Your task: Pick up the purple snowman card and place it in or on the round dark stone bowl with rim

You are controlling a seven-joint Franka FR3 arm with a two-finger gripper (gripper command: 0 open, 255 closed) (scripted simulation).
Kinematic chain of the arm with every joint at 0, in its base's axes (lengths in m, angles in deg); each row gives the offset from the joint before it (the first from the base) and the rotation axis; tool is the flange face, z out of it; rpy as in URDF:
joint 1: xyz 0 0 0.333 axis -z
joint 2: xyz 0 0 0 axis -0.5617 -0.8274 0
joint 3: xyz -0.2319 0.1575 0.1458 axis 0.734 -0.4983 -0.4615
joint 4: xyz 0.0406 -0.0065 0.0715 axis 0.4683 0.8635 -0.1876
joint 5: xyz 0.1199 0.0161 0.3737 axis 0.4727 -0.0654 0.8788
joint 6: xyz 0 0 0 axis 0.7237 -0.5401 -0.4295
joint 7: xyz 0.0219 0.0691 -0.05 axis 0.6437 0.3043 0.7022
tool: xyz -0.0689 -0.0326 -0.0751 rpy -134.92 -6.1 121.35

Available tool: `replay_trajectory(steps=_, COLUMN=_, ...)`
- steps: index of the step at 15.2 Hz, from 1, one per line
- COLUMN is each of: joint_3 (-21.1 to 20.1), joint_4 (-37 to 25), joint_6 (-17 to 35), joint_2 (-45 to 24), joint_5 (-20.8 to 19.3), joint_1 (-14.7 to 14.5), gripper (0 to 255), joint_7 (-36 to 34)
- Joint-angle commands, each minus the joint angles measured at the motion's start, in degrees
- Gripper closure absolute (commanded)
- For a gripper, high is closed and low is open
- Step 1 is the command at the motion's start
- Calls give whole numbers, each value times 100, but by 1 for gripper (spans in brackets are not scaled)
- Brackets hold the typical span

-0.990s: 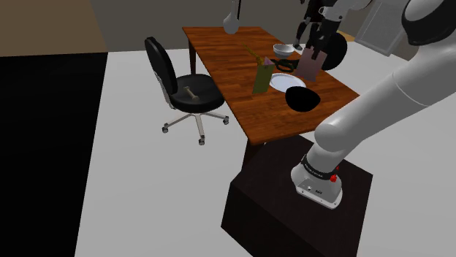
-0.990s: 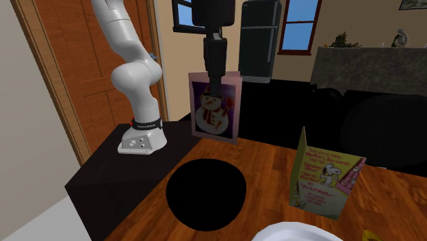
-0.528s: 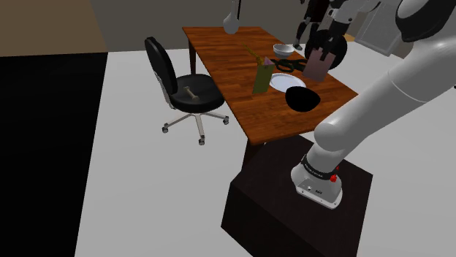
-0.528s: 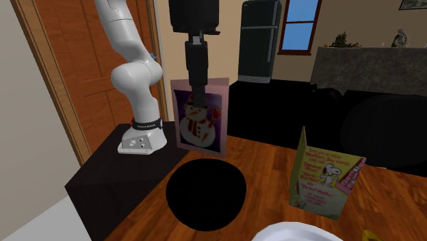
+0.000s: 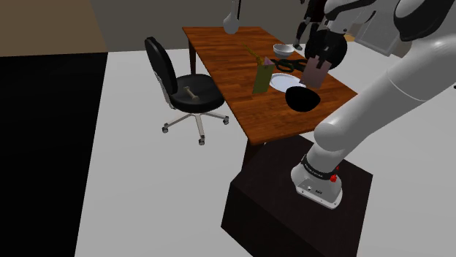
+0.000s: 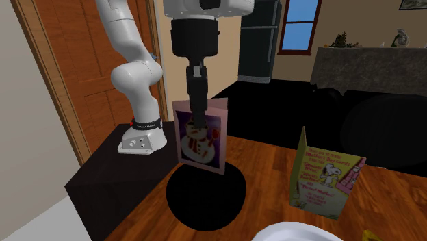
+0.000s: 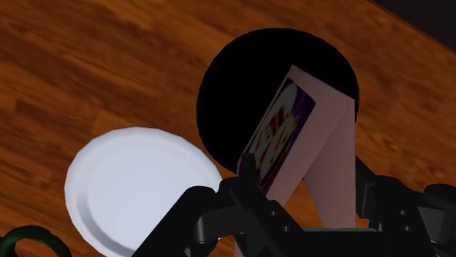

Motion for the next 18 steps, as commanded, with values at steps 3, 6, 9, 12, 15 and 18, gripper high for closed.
replay_trajectory(steps=3, joint_3=58, joint_4=239, joint_6=328, joint_2=-99, joint_5=37, joint_1=-5, gripper=255, joint_7=33)
replay_trajectory(steps=6, joint_3=105, joint_4=407, joint_6=566, joint_2=-183, joint_5=71, joint_1=-8, gripper=255, joint_7=68)
replay_trajectory(steps=9, joint_3=154, joint_4=565, joint_6=807, joint_2=-281, joint_5=117, joint_1=-15, gripper=255, joint_7=112)
replay_trajectory(steps=12, joint_3=189, joint_4=673, joint_6=982, joint_2=-362, joint_5=159, joint_1=-22, gripper=255, joint_7=149)
replay_trajectory(steps=15, joint_3=189, joint_4=672, joint_6=982, joint_2=-363, joint_5=160, joint_1=-22, gripper=255, joint_7=150)
replay_trajectory(steps=18, joint_3=189, joint_4=672, joint_6=982, joint_2=-363, joint_5=160, joint_1=-22, gripper=255, joint_7=150)
